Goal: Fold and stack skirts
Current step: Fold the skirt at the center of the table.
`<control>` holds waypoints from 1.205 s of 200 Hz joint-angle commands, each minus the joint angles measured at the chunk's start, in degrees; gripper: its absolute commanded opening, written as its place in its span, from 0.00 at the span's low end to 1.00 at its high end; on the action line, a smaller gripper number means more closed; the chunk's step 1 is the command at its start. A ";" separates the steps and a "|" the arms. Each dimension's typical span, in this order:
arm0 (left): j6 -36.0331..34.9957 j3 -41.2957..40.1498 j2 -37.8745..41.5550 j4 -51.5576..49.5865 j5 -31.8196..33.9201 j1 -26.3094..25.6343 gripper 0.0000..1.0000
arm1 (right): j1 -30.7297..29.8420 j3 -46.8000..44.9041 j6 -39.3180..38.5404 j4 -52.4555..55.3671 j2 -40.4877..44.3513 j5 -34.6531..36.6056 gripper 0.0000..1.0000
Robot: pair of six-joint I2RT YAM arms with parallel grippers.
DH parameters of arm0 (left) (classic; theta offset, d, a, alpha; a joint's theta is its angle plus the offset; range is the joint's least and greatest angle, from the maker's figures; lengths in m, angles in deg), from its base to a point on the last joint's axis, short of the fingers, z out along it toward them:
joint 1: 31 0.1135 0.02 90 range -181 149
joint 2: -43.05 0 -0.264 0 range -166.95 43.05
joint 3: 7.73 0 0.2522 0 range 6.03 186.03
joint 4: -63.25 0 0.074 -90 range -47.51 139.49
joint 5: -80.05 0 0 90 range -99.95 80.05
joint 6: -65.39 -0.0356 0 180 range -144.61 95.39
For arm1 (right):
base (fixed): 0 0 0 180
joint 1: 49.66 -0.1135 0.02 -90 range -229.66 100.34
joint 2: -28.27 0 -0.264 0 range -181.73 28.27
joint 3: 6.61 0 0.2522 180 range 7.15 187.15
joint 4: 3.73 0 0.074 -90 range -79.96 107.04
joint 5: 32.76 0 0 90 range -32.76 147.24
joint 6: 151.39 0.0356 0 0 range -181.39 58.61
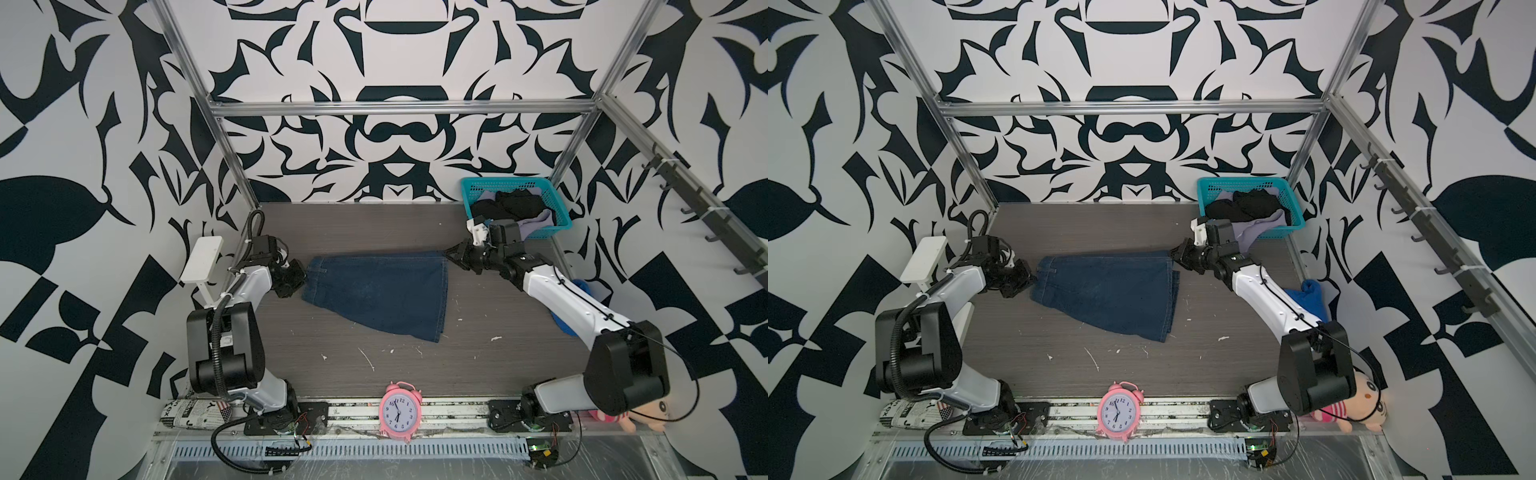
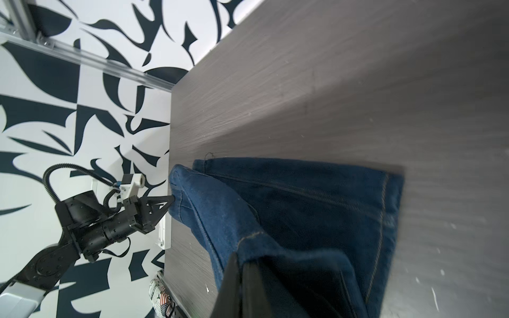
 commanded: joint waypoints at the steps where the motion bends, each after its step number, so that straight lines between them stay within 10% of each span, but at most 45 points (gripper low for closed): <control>1: 0.07 1.36 0.43 -1.06 -0.64 0.45 0.00 | 0.58 -1.77 0.17 1.08 -0.61 5.41 0.00; 107: -1.19 5.47 -6.30 -0.21 -1.12 1.96 0.00 | 0.59 7.68 -6.72 -0.27 -21.15 14.88 0.00; 160: -1.21 6.91 -6.39 -1.35 -1.44 1.99 0.00 | 0.20 9.42 -8.33 0.52 -17.23 10.56 0.00; 175: -0.85 6.63 -5.64 -1.38 -0.13 2.00 0.38 | 0.15 9.13 -8.80 0.66 -14.50 8.66 0.00; 219: 2.74 6.57 -2.34 7.36 -1.37 2.28 0.80 | -0.36 7.52 -11.44 0.20 -11.86 4.91 0.00; 241: 0.03 14.82 -9.97 7.05 -4.71 1.36 0.81 | -0.94 6.86 -11.41 -1.29 -13.43 3.82 0.00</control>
